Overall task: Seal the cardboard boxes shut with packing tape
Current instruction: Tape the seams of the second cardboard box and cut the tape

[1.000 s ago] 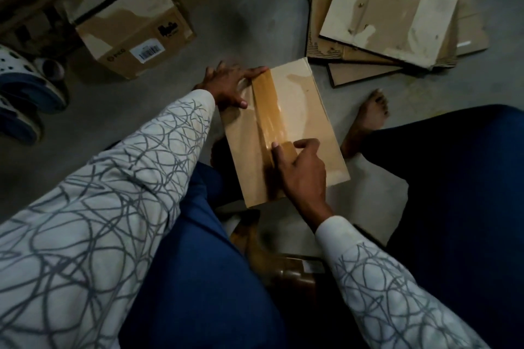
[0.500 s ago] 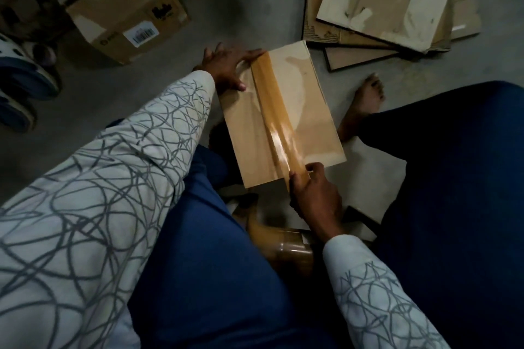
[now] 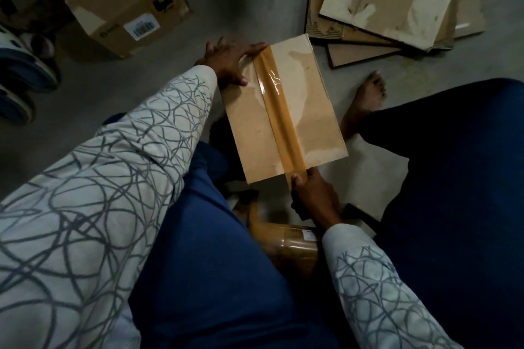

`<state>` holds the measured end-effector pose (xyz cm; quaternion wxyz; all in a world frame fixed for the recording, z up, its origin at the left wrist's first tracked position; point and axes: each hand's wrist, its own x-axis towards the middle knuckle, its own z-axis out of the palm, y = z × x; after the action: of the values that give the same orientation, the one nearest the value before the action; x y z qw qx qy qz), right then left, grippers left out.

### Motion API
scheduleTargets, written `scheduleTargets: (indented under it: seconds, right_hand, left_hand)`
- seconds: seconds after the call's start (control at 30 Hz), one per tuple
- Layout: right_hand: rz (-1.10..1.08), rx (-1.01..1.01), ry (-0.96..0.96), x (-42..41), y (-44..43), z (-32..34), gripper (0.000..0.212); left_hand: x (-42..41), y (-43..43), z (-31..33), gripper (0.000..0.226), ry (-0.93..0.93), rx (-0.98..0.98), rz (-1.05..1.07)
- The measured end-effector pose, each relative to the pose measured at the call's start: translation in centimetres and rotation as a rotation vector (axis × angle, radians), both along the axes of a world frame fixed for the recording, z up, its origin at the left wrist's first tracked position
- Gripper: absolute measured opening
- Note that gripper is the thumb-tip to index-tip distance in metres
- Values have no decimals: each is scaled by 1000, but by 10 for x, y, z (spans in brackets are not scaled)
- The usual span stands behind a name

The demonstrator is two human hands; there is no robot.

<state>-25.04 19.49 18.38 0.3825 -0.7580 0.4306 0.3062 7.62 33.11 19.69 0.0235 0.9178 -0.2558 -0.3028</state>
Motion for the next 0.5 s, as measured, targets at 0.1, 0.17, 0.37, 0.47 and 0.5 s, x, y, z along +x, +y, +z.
scheduleTargets:
  seconds: [0.1, 0.17, 0.37, 0.47, 0.5]
  right_hand:
    - [-13, 10, 3, 5, 1, -2, 40]
    - [3, 6, 10, 9, 2, 4, 37]
    - [8, 38, -1, 16, 3, 12, 41]
    - [-3, 46, -21, 19, 1, 21, 43]
    - [-7, 48, -16, 21, -1, 23, 42]
  left_hand:
    - [-16, -17, 8, 100, -131, 68, -50]
    - [-41, -28, 5, 103, -196, 90, -119]
    - [-153, -36, -15, 117, -135, 35, -66]
    - [-193, -41, -7, 119, -24, 97, -75]
    - [-205, -43, -2, 115, 12, 110, -87]
